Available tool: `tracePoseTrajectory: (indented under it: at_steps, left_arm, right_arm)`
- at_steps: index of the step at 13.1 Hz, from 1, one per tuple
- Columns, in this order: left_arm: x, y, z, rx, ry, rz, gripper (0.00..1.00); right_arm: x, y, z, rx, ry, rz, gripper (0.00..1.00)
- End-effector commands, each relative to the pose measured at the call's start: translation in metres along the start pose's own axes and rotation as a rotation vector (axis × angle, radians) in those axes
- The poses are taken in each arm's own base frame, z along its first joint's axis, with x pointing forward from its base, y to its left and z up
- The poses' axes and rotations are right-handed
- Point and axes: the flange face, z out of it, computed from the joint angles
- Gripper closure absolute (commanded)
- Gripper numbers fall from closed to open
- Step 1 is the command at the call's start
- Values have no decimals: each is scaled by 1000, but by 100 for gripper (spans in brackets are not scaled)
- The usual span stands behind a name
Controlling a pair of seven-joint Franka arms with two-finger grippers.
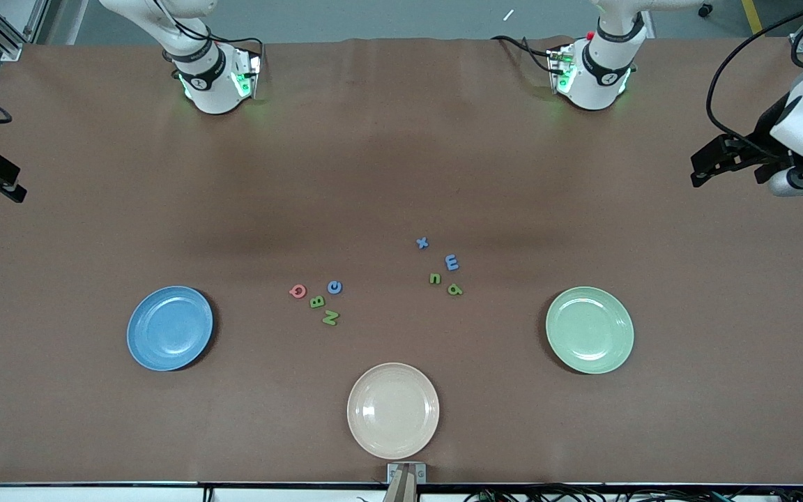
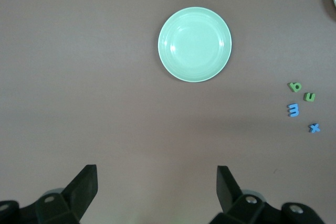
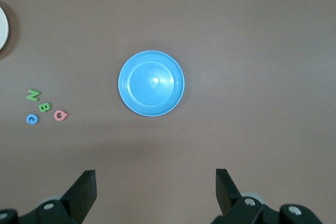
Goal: Sort uppercase to blue plate, lowercase to green plate
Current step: 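Swing both grippers out from rest toward the scattered foam letters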
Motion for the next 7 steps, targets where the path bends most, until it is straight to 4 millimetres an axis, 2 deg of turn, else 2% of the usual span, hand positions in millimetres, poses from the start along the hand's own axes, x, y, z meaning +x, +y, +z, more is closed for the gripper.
tracePoseTrajectory:
  at_steps: [1, 3, 4, 5, 7]
  left_arm:
    - [10, -2, 5, -16, -25, 1, 0]
    - [18, 21, 30, -11, -67, 32, 0]
    - [22, 49, 41, 4, -59, 62, 0]
    - [30, 60, 50, 28, -33, 52, 0]
    - [46, 85, 81, 22, -31, 3, 0]
  right_arm:
    - [-1, 0, -4, 1, 7, 9, 0]
    - [7, -6, 12, 4, -17, -2, 0]
    - [14, -14, 27, 7, -43, -16, 0]
    - [20, -26, 42, 8, -65, -37, 0]
    - [32, -45, 68, 12, -97, -68, 0]
